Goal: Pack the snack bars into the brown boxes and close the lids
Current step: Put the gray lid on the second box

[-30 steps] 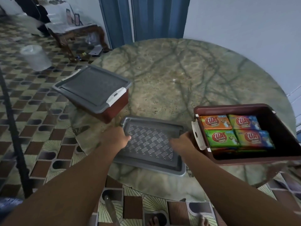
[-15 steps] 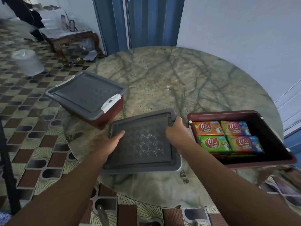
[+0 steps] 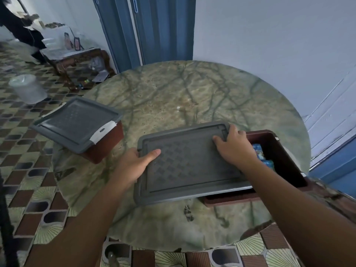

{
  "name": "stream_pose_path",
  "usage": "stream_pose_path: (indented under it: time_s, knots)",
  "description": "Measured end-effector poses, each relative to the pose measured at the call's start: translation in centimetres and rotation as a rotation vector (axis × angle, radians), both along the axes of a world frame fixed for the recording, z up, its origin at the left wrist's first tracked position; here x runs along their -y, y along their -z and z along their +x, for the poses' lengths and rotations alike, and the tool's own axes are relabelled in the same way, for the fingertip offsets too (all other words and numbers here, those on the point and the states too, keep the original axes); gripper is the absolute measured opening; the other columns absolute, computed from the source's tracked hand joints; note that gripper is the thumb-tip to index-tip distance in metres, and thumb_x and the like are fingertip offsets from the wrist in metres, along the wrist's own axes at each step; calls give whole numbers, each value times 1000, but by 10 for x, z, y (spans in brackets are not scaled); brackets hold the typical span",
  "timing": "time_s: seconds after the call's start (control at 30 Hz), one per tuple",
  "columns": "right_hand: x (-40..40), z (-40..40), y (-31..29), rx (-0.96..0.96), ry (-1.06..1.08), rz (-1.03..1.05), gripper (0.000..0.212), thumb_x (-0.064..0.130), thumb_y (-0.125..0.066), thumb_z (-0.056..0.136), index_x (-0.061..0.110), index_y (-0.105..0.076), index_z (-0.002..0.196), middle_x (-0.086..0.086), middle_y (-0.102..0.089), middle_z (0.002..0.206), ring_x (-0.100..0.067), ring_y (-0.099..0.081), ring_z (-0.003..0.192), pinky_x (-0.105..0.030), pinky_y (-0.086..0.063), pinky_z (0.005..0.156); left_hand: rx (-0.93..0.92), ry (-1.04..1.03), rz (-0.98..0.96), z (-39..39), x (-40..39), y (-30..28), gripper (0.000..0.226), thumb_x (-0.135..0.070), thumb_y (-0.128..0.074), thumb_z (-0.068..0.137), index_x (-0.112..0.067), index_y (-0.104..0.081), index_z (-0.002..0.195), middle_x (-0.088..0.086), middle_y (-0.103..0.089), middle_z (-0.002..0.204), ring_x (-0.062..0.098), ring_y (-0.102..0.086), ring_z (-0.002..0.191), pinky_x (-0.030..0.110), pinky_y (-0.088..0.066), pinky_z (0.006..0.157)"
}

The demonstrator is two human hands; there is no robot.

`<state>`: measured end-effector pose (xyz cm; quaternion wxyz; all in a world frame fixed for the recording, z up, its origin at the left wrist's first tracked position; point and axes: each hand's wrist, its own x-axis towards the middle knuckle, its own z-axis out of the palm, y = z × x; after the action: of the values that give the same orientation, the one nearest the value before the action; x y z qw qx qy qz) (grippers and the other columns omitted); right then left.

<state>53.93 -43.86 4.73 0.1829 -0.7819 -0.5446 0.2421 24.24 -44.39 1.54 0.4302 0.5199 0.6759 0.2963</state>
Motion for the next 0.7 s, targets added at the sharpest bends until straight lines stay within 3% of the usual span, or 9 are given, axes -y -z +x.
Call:
stream_pose_path:
  time_s: [0.13,0.3,0.43,0.57,0.7]
  knots:
    - [6,58,-3,108,56,2,73,59,-50,99,8,-31,148,-26,-38,145,-46,-39,135,-54,-36,108,-123,115,-8,58,-1,-11,39,-68,-73,80,-31,-79,90,-14,-77,81,6,-74,73,36,-61,76]
    - [13,111,2,182,74,-11,79,64,-44,98,10,-26,152,-20,-38,148,-43,-39,136,-54,-36,108,-261,138,-26,115,1,-14,45,-71,-72,79,-27,-75,77,-6,-75,72,14,-73,71,38,-61,72]
    - [21,139,12,221,78,-10,81,68,-42,96,14,-27,154,-14,-41,148,-39,-39,136,-53,-35,106,-373,151,-1,146,9,-19,51,-71,-70,81,-27,-54,59,-11,-59,54,14,-64,62,29,-40,57]
    - [25,157,20,255,49,-17,75,73,-43,93,18,-39,144,-12,-41,142,-38,-38,131,-52,-35,104,-444,129,15,163,17,-20,46,-71,-68,82,-31,-51,67,-10,-59,63,11,-62,65,30,-39,58]
    - [23,166,28,123,32,-48,78,76,-44,92,24,-30,150,-13,-34,142,-40,-34,132,-53,-35,106,-520,40,41,167,17,-15,55,-74,-67,80,-24,-46,72,-6,-52,66,14,-55,61,31,-36,56]
